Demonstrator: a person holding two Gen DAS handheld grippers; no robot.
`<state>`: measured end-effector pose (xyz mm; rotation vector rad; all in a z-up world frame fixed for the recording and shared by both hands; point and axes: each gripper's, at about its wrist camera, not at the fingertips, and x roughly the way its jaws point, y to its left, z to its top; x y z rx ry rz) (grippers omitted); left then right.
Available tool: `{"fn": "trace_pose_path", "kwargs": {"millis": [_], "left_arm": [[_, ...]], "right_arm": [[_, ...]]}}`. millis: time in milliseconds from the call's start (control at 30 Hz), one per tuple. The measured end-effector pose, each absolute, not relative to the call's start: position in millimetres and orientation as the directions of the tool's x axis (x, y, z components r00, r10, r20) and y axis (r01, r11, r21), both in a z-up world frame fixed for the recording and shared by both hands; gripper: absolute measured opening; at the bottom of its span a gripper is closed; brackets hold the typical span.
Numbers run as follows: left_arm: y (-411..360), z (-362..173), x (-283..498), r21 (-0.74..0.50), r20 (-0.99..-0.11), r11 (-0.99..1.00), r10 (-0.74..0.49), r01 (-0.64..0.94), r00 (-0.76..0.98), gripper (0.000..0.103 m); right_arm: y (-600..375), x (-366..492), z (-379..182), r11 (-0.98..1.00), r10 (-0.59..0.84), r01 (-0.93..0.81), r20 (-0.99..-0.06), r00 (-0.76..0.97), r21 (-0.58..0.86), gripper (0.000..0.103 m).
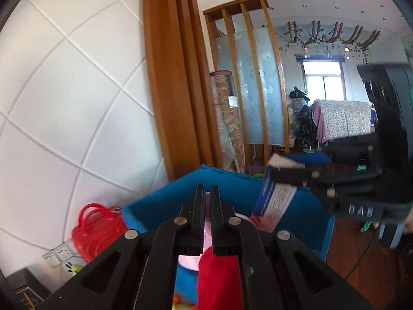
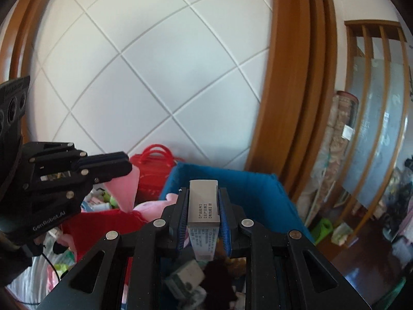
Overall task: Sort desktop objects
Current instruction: 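Carry the plush and carton over the blue crate and open both tools, then withdraw both empty tools from the crate back over the bed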
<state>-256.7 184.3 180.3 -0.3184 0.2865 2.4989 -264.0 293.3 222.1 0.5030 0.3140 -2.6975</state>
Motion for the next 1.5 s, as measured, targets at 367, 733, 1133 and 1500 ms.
{"fn": "trace_pose_path", "kwargs": {"millis": [367,733,1133,1500], "left_arm": [[304,158,-298,0.235,-0.371,-0.912,0.236,-0.337,-0.898,0.031],[280,147,-290,0.260,-0.308,-0.949,0.092,-0.177,-0.947,0.078],[205,123,-250,0.223,-0.311,-0.974,-0.022,-0.051,-0.950,0.078],[112,80,-189,0.184,-0.355,-0.971,-0.212,0.154,-0.910,0.078]], "right_arm": [[436,-344,146,-0.952,-0.289,0.296,-0.523,-0.802,0.074,0.069],[448,-345,137,-0.936,-0.342,0.331,-0.520,-0.783,0.116,0.089],[419,-282,137,-0.885,-0.463,0.435,-0.437,-0.772,0.169,0.099],[359,-230,131,-0.796,-0.600,0.572,-0.384,-0.702,0.197,0.103]]}}
